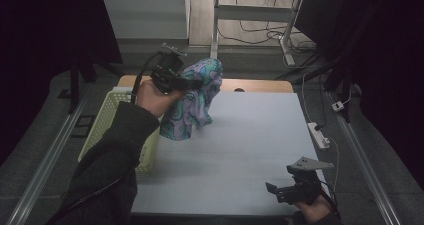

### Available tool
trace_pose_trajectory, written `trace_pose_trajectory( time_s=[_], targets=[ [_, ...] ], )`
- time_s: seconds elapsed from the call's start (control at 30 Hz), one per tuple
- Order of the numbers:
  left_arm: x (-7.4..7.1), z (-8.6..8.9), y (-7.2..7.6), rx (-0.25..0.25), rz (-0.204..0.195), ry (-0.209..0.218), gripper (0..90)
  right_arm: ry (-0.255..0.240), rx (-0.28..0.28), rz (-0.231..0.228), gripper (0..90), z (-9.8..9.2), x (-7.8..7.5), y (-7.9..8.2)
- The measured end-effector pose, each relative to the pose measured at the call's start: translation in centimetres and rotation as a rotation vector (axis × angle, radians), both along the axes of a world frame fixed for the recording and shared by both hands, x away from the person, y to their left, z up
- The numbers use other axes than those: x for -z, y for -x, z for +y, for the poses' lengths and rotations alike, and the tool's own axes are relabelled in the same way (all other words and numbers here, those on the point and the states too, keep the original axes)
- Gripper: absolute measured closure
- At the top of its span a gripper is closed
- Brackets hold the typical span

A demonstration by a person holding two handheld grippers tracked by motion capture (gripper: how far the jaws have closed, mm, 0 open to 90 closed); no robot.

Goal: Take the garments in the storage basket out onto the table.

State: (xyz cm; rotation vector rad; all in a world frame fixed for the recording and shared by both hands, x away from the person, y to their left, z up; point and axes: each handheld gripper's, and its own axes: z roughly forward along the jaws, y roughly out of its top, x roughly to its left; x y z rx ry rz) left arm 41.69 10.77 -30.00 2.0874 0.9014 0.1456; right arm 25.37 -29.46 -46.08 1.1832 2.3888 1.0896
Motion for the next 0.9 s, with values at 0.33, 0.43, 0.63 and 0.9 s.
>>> trace_pose_trajectory(
  time_s=[0.33,0.43,0.63,0.9],
  targets=[
    [2.2,-2.6,-0.8,0.031,0.011,-0.024,70.1,0.001,-0.004,-0.005,0.5,0.0,0.0,0.0],
    [3.1,-3.2,-1.0,0.029,0.011,-0.039,70.1,0.002,-0.006,-0.006,0.5,0.0,0.0,0.1],
    [4.7,-4.0,-1.5,0.034,0.025,-0.035,69.9,0.003,-0.008,-0.008,0.4,0.0,0.0,0.1],
    [6.9,-5.2,-2.1,0.04,0.042,-0.044,69.8,0.004,-0.011,-0.009,0.4,0.0,0.0,0.1]
  ],
)
